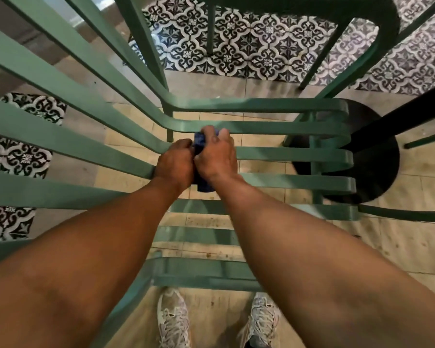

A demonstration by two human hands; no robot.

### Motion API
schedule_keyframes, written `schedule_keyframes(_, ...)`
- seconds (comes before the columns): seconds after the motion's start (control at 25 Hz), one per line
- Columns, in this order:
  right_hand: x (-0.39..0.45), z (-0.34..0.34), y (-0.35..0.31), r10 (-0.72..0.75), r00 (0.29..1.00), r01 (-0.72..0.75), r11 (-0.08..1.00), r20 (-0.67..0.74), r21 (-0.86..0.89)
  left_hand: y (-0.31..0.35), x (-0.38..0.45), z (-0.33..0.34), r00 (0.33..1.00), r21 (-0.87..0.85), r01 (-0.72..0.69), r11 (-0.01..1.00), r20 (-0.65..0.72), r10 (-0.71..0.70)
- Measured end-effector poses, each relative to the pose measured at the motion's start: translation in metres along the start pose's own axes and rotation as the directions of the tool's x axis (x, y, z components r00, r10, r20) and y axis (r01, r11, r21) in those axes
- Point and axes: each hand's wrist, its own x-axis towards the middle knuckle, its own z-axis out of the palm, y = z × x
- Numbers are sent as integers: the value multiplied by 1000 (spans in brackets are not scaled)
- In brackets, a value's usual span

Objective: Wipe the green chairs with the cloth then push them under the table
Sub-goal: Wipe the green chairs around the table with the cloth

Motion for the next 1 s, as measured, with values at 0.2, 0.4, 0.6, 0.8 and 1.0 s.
schedule_keyframes(0.2,-21,-92,138,439,797,-423,896,-415,134,2,-5,3,994,119,-105,987,-16,107)
schedule_keyframes(0.4,17,-71,111,372,805,-427,904,-463,-16,4,-7,3,993,98,-110,989,-31,113)
schedule_keyframes(0.6,16,11,-2,27,1000,-27,998,-11,60,0,-3,4,999,-14,-39,999,-5,39)
schedule_keyframes(0.8,-41,-34,55,109,988,-90,983,111,-160,27,-16,-11,985,262,-83,962,169,39)
schedule_keyframes(1.0,-123,-90,70,263,943,-187,927,206,-325,86,-103,-37,908,306,-170,937,418,29)
